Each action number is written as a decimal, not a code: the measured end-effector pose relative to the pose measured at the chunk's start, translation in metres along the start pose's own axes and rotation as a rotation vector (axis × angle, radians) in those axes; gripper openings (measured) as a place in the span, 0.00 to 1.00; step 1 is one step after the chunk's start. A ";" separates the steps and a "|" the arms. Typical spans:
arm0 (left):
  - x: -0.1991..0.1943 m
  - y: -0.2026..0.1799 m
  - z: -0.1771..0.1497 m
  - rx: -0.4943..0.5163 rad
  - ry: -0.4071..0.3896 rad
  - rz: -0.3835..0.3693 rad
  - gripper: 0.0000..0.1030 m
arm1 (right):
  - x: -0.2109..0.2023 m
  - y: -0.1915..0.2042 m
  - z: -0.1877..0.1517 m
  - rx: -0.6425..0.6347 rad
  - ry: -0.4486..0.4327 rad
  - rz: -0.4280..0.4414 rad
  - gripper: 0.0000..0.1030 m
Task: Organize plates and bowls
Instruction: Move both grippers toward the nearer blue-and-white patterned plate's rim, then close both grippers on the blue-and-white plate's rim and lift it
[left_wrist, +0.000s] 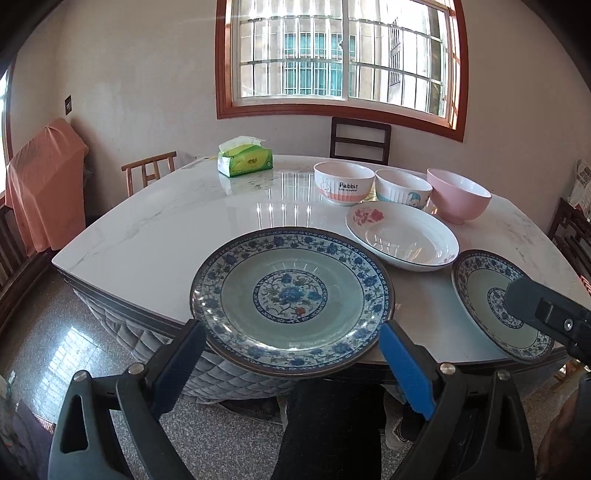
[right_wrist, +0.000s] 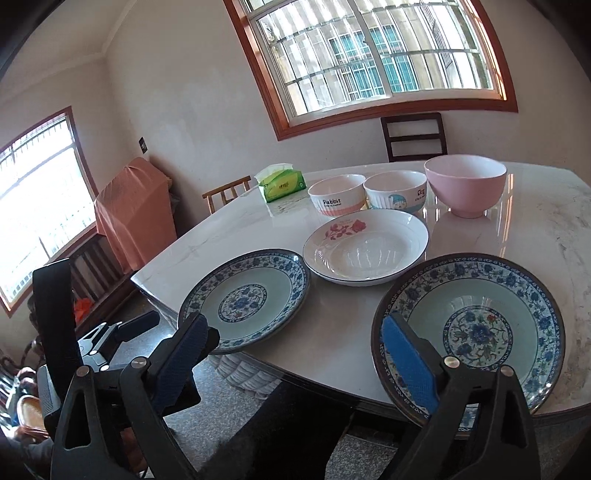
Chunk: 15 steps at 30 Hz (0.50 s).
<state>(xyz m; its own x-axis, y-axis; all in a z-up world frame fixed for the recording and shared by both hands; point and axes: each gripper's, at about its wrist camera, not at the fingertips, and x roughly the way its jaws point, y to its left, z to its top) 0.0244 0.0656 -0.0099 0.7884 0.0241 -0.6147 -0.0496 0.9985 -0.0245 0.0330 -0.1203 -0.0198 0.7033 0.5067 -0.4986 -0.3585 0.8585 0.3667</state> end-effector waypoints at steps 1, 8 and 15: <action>0.001 0.008 0.005 -0.015 0.013 0.011 0.94 | 0.005 -0.001 0.003 0.012 0.016 0.007 0.89; 0.026 0.071 0.024 -0.132 0.148 0.048 0.94 | 0.049 0.001 0.017 0.016 0.177 0.026 0.77; 0.063 0.104 0.028 -0.187 0.271 -0.002 0.94 | 0.091 0.001 0.020 0.040 0.293 0.021 0.65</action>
<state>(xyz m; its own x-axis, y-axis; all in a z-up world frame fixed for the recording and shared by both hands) 0.0862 0.1726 -0.0291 0.5980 -0.0167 -0.8013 -0.1802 0.9714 -0.1547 0.1094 -0.0752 -0.0492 0.4863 0.5308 -0.6941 -0.3431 0.8465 0.4070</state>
